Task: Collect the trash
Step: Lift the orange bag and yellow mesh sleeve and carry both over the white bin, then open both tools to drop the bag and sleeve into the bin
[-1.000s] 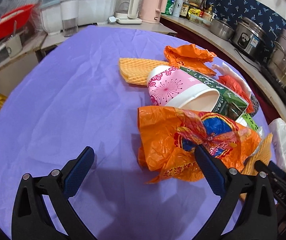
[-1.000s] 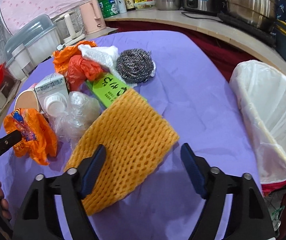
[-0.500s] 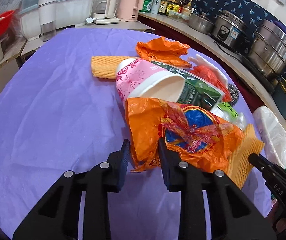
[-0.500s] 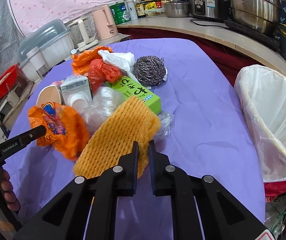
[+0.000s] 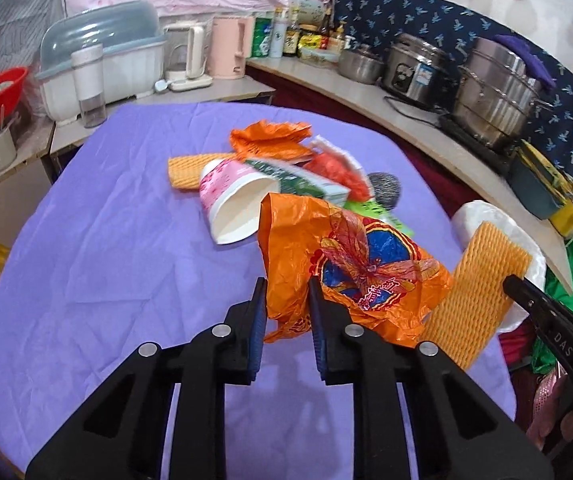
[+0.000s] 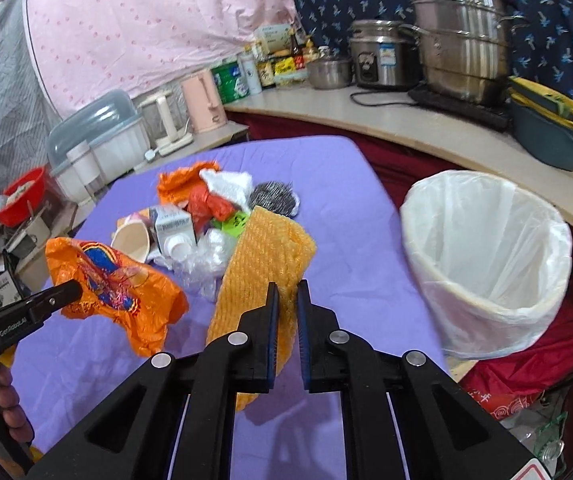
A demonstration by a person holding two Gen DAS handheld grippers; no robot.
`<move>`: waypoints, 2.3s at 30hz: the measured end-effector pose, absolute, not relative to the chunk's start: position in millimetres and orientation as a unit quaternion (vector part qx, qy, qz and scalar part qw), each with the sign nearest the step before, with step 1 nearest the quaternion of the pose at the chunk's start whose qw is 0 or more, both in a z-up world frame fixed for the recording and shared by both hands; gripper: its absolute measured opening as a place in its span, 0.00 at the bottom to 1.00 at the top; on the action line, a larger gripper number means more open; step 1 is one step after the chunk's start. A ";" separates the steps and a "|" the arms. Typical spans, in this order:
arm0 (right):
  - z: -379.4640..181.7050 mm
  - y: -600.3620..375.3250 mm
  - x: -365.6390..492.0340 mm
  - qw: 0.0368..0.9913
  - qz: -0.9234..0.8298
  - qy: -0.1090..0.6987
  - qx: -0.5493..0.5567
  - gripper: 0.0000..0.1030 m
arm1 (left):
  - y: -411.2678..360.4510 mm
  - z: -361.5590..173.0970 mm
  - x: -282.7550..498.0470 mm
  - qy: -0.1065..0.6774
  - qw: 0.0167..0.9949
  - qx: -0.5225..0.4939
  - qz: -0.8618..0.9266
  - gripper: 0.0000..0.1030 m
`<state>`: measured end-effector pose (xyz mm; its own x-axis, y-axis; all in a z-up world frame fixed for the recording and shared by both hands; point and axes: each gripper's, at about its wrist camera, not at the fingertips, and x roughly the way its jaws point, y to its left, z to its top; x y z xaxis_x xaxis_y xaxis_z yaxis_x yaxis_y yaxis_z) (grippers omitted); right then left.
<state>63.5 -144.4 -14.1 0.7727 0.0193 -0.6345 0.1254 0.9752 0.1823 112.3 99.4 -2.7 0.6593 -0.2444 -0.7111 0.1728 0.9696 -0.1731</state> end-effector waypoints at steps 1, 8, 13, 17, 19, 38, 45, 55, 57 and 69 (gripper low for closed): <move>-9.8 -148.1 59.3 0.937 -0.032 0.330 0.109 0.08 | 93.7 5.1 107.7 0.390 0.912 -0.041 -0.120 0.19; 26.5 -187.7 30.3 0.949 -0.071 0.282 0.119 0.08 | 48.8 41.6 93.4 0.360 0.919 -0.016 -0.160 0.19; 45.5 -229.1 15.6 0.953 -0.111 0.254 0.124 0.08 | 8.2 63.6 91.9 0.337 0.922 -0.001 -0.192 0.19; 53.0 -267.7 12.1 0.951 -0.148 0.241 0.125 0.08 | -35.4 76.0 95.2 0.319 0.921 0.013 -0.222 0.19; 54.9 -283.4 12.0 0.949 -0.165 0.237 0.123 0.08 | -61.0 80.9 99.8 0.309 0.921 0.021 -0.237 0.19; 7.2 -395.7 62.7 0.920 -0.236 0.274 0.154 0.09 | -224.8 30.9 157.0 0.337 0.895 0.065 -0.284 0.19; -9.1 -409.1 74.4 0.913 -0.243 0.286 0.162 0.12 | -244.3 11.3 168.2 0.358 0.883 0.064 -0.296 0.22; 6.3 -397.8 73.7 0.920 -0.247 0.261 0.155 0.39 | -237.0 20.3 164.9 0.336 0.898 0.057 -0.279 0.60; 11.7 -393.0 72.5 0.923 -0.246 0.256 0.152 0.43 | -230.8 25.4 164.6 0.330 0.902 0.056 -0.272 0.63; 49.3 -345.0 62.2 0.939 -0.219 0.230 0.134 0.52 | -178.1 55.7 159.4 0.308 0.920 0.036 -0.239 0.65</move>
<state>62.2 -345.0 49.3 0.7985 -0.3490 -0.4905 0.4722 0.8685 0.1509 159.4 -178.1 55.7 0.6969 -0.4170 -0.5835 0.4611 0.8836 -0.0808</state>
